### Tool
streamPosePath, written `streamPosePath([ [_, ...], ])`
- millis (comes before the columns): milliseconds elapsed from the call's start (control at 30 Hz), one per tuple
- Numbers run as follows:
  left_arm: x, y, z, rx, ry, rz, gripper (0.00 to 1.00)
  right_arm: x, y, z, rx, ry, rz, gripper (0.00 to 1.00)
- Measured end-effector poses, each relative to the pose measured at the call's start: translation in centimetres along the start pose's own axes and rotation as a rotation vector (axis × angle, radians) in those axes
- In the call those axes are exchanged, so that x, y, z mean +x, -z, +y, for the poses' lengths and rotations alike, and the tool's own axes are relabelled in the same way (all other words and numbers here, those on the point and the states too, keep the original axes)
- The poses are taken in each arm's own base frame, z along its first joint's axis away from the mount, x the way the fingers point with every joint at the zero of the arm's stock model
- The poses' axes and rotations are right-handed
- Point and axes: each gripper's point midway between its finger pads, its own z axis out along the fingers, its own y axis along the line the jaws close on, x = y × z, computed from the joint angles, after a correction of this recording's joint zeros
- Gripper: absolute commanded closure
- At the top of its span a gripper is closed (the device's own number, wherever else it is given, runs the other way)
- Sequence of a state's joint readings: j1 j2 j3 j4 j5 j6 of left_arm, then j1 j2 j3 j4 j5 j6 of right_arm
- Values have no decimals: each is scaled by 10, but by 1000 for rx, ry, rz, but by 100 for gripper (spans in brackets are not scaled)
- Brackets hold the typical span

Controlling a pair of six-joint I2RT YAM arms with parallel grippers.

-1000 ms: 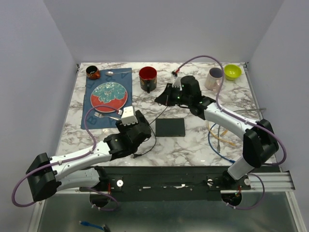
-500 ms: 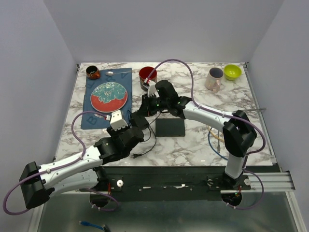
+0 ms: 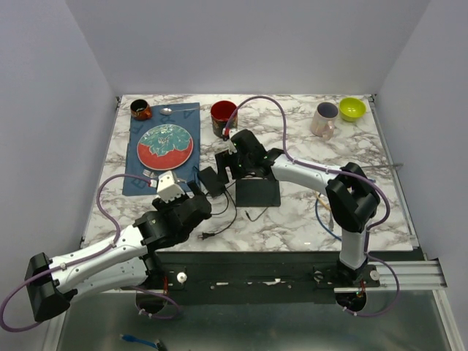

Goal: Pull the plug from the switch port

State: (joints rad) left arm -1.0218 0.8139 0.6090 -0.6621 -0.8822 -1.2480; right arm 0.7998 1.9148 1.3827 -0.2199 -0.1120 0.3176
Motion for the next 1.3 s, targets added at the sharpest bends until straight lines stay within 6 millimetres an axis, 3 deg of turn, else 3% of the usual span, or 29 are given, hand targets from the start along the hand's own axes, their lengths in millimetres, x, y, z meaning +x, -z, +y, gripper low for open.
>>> streamPosePath([
  [133, 1, 1, 5, -14, 2, 6, 1, -5, 0, -8, 66, 60, -5, 12],
  [267, 2, 2, 9, -26, 7, 11, 1, -13, -4, -4, 79, 108, -17, 12],
  [667, -1, 9, 10, 12, 65, 20, 1, 5, -38, 33, 43, 215, 40, 12],
  [900, 3, 8, 12, 11, 62, 33, 1, 20, -58, 16, 149, 219, 96, 15],
  [1000, 4, 8, 13, 11, 62, 37, 1, 27, -61, 8, 187, 208, 117, 31],
  [1033, 5, 8, 13, 12, 62, 38, 1, 28, -61, 6, 195, 204, 122, 48],
  [1100, 5, 9, 13, 13, 64, 39, 1, 30, -60, 3, 214, 204, 125, 65],
  [1133, 5, 9, 14, 15, 65, 39, 1, 30, -59, 3, 217, 196, 123, 82],
  [1167, 6, 9, 14, 16, 65, 41, 1, 30, -58, 2, 220, 197, 121, 91],
  [1200, 6, 9, 14, 16, 66, 42, 1, 30, -57, 1, 228, 194, 120, 98],
  [1300, 7, 8, 15, 16, 65, 44, 1, 33, -47, -6, 265, 186, 120, 99],
])
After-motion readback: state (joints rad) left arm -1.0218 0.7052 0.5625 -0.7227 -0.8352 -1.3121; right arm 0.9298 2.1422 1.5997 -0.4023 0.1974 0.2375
